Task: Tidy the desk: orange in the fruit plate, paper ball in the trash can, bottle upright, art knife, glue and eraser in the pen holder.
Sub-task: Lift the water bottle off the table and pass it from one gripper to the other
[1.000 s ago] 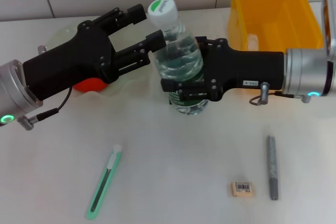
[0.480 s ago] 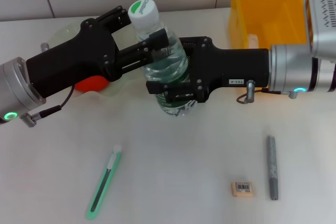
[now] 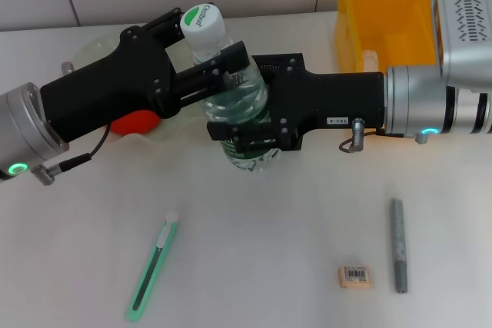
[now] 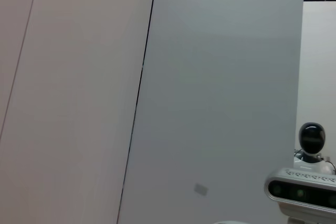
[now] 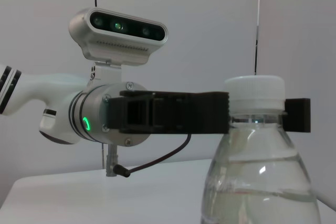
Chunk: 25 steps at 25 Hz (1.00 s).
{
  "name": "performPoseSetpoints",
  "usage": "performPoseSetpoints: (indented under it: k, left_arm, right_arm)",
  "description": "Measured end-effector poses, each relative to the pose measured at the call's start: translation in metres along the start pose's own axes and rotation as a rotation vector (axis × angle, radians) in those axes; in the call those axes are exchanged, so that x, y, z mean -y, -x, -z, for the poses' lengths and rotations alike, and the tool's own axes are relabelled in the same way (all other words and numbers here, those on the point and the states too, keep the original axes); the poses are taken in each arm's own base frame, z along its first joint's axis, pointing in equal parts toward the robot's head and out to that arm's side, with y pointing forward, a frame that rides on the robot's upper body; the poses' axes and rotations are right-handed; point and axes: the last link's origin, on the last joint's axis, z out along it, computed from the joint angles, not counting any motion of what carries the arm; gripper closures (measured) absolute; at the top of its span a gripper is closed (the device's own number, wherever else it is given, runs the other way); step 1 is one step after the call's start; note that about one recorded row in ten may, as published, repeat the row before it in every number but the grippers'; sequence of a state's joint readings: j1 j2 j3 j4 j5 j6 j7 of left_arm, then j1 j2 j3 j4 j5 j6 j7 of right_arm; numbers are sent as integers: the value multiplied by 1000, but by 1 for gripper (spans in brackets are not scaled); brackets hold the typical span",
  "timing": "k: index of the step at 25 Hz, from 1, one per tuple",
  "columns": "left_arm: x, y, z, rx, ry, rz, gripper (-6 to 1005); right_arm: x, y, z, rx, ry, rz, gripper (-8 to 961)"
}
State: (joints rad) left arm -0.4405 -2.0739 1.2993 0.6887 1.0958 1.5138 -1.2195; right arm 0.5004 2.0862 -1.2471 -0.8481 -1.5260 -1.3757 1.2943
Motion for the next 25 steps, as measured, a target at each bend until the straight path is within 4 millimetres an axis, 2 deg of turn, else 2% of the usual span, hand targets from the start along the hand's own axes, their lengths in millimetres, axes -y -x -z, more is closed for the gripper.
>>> performPoseSetpoints:
  k: [25]
  left_arm:
    - [2, 1, -2, 4, -15, 10, 309]
  right_arm:
    - [-2, 1, 1, 14, 7, -3, 193]
